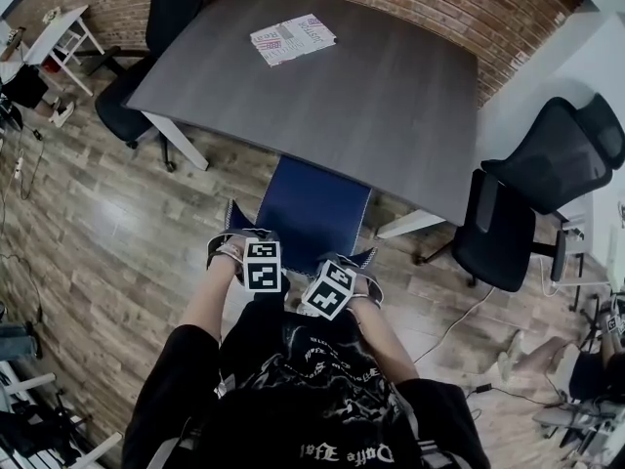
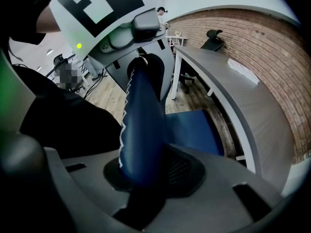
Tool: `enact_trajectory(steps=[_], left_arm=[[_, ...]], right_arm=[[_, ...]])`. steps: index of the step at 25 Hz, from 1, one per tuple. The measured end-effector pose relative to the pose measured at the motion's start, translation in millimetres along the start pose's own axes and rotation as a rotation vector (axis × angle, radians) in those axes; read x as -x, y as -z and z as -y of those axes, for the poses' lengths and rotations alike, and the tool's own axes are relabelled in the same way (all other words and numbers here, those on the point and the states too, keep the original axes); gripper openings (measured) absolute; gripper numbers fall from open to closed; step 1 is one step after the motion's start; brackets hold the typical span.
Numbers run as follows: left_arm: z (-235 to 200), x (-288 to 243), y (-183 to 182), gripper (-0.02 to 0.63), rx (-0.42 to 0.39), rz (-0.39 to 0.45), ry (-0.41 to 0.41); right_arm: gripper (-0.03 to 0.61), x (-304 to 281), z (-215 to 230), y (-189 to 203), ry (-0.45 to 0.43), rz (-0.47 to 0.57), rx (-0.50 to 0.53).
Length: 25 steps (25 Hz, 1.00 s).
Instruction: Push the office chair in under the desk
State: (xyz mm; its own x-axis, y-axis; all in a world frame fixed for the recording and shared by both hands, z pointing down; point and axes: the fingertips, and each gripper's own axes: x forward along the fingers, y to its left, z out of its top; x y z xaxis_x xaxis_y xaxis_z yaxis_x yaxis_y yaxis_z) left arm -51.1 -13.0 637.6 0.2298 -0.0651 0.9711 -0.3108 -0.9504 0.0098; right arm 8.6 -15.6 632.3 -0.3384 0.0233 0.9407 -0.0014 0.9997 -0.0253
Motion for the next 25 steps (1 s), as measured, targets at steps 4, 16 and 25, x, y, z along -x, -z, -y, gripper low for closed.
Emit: enact_trajectory(steps=[4, 16, 25], left_arm=[[2.4, -1.4, 3.7, 0.11, -0.014, -0.006, 0.021], [-13.1, -4.5, 8.2, 0.114, -0.038, 0.001, 0.025], [-33.4, -3.9, 9.0, 0.114, -0.067, -0.009, 0.033]], right_arm=[[0.092, -2.8, -3.1, -1.9, -0.006, 0.0, -0.006], [0.094, -9.4, 9.6, -8.3, 0.001, -0.011, -0.017], [0.094, -11.2, 27.8, -15.3, 0.0, -0.012, -0.031]])
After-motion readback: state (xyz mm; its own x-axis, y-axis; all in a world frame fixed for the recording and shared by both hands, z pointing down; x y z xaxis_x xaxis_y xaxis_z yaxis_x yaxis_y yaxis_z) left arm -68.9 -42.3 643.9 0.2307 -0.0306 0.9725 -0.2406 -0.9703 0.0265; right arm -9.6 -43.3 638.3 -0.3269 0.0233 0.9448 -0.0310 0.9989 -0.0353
